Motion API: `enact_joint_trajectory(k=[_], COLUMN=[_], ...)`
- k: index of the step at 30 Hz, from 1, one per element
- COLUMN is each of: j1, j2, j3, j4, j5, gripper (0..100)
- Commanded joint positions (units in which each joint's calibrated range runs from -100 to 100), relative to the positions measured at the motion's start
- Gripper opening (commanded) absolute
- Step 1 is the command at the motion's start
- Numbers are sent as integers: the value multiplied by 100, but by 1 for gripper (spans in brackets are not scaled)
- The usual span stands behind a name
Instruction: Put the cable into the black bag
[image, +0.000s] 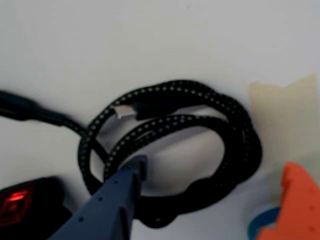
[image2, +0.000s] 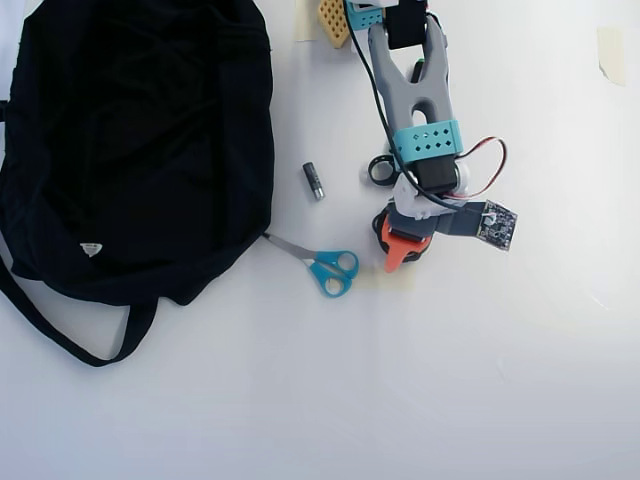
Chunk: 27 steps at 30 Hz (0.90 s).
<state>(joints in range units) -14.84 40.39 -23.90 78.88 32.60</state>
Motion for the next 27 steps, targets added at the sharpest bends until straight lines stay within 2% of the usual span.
enact_joint_trajectory(k=[1,12,19,27], j1=[115,198,198,198], j2=[-72,-72,-72,-72], j3=[-171,-135,-135,-144], j4=[2,37,37,37], j5=[85,127,127,127], gripper=[34,34,23,21])
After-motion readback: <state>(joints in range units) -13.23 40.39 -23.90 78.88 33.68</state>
